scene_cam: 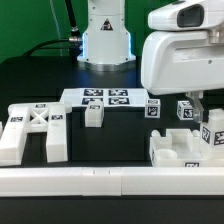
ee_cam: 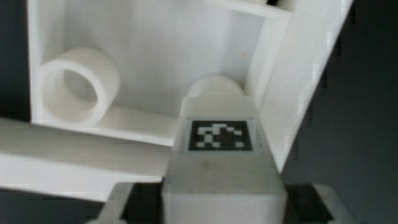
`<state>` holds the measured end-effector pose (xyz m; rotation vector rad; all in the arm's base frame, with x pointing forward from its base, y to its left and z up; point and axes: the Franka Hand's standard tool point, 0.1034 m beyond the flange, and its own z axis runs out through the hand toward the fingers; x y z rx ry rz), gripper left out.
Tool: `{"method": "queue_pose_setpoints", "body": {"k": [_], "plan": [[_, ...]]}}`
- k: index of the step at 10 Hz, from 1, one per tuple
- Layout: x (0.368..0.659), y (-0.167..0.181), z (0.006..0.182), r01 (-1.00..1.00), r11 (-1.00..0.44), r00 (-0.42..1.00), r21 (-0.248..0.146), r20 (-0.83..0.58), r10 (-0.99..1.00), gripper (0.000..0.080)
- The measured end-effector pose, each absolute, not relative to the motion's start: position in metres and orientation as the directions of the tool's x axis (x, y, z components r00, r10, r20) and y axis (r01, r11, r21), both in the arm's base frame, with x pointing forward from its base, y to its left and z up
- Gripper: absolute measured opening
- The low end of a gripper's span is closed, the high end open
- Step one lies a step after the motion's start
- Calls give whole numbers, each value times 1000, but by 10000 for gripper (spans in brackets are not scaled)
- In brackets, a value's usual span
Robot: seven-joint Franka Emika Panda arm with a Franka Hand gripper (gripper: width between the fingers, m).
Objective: Assemble chair
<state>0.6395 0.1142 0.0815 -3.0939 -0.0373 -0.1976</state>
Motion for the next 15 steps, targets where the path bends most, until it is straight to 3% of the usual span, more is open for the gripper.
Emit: {"method": "queue_pose_setpoints", "body": {"k": [4, 6, 12, 13, 14, 15], "plan": [[639, 114, 81, -410, -907, 903, -94, 95, -418, 288], [637, 118, 80, -662, -740, 740, -115, 53, -670, 288], [637, 120, 80, -880, -455, 460, -135, -6, -888, 288], [637, 121, 80, -879, -456, 461, -135, -6, -887, 369], [637, 120, 80, -855, -500, 504, -135, 1, -863, 515], [638, 117, 81, -836, -532, 536, -136, 6, -844, 515]]}}
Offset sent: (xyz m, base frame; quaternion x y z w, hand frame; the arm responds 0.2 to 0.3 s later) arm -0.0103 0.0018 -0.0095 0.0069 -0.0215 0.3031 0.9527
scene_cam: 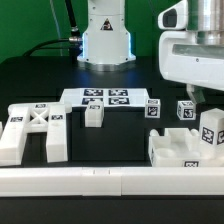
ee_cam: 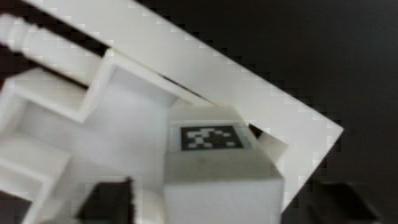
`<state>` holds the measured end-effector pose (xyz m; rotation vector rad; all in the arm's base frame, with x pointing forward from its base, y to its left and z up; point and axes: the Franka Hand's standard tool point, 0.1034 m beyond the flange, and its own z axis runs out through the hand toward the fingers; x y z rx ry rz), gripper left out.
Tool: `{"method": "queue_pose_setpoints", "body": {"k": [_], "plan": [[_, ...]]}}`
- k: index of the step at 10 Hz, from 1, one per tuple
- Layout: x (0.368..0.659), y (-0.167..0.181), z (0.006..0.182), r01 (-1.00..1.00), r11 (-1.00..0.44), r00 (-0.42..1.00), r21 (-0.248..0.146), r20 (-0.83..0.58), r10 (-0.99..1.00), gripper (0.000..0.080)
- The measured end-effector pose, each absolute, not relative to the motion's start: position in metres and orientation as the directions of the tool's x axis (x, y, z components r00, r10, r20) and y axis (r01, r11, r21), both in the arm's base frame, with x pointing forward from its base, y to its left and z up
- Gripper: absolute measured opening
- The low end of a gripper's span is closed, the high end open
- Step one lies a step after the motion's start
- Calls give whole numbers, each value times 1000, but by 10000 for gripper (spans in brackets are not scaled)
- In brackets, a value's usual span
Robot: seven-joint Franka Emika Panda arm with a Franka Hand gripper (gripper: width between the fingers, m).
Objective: Assemble chair
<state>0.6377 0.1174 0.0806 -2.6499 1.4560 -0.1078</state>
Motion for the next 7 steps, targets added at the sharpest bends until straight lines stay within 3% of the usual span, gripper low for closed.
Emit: {"method": "queue_pose_setpoints", "body": {"k": [1, 2, 7], "plan": [[638, 117, 81, -811, -569, 572, -135, 13, -820, 607], [638, 117, 81, -734, -666, 668, -130, 31, -743, 641], [638, 115, 79, -339, -936, 933, -97, 89, -348, 649]]}}
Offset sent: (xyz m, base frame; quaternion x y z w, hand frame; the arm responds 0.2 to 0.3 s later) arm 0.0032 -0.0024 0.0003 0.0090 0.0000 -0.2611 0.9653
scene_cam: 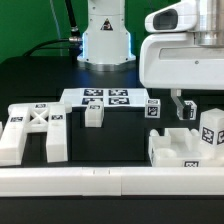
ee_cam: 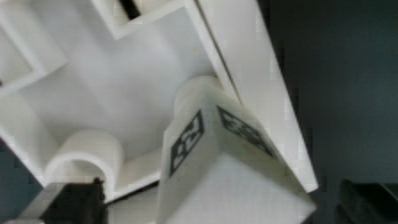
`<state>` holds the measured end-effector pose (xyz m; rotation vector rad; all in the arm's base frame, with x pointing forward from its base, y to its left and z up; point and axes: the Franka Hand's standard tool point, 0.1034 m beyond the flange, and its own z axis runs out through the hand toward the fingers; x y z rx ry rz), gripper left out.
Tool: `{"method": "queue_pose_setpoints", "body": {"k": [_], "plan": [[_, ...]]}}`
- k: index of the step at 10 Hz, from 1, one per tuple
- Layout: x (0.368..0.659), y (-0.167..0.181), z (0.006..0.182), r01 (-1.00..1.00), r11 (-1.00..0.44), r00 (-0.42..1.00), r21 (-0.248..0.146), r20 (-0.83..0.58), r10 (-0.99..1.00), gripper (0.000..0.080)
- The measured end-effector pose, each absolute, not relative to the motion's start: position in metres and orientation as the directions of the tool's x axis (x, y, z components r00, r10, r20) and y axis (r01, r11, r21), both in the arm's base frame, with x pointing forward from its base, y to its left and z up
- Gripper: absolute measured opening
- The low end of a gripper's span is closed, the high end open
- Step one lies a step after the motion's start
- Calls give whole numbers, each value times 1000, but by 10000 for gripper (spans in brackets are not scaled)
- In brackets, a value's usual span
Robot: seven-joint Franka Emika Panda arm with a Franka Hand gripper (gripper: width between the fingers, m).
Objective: Assemble chair
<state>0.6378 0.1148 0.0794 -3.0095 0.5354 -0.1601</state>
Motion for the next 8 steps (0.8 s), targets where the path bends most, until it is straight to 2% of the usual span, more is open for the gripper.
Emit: {"method": "queue_pose_setpoints", "body": {"k": [6, 7, 8], "plan": [[638, 112, 77, 113, -993, 987, -34, 120, 108, 649], [639, 113, 77, 250, -968, 960, 11, 130, 249, 649], [640, 114, 77, 298, -954, 944, 24, 140, 298, 649]]}}
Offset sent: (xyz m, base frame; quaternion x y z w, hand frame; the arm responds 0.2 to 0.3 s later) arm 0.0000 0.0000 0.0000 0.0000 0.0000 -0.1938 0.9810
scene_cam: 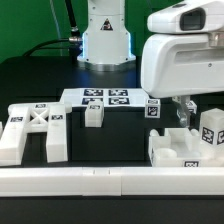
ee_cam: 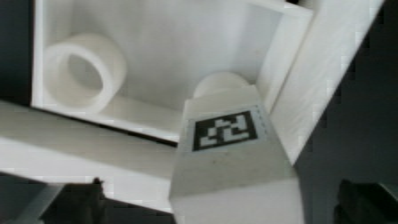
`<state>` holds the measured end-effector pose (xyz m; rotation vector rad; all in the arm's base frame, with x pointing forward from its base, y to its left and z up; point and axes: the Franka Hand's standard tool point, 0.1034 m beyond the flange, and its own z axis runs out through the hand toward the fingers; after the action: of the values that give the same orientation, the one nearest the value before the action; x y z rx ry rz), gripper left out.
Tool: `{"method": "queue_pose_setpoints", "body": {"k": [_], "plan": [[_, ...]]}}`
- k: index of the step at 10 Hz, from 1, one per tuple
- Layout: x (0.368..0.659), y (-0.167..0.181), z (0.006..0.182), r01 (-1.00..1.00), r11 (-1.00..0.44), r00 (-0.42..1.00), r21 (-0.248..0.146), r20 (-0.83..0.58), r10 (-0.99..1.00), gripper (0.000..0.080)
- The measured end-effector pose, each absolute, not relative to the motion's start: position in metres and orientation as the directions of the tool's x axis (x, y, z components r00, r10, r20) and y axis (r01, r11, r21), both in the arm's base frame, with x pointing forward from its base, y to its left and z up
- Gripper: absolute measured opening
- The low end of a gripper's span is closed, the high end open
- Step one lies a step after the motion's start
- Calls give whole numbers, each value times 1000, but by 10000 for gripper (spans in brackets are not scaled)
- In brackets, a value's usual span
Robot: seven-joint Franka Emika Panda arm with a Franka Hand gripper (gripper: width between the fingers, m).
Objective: Assemble chair
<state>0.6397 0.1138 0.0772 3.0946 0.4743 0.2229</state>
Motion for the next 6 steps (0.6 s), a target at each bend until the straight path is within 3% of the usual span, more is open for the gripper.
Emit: {"method": "queue_pose_setpoints", "body": {"k": [1, 2, 3, 4, 5, 6], "plan": [[640, 114, 77, 277, -961, 951, 20, 141, 277, 649], [640, 114, 77, 277, -961, 951, 20, 141, 277, 513], [640, 114, 77, 277, -961, 951, 20, 141, 277, 513], [640, 114, 77, 264, -964, 954, 18, 141, 263, 374], [640, 114, 77, 249, -968, 958, 16, 141, 249, 291], [640, 114, 77, 217, -976, 966, 10, 142, 217, 291]]}}
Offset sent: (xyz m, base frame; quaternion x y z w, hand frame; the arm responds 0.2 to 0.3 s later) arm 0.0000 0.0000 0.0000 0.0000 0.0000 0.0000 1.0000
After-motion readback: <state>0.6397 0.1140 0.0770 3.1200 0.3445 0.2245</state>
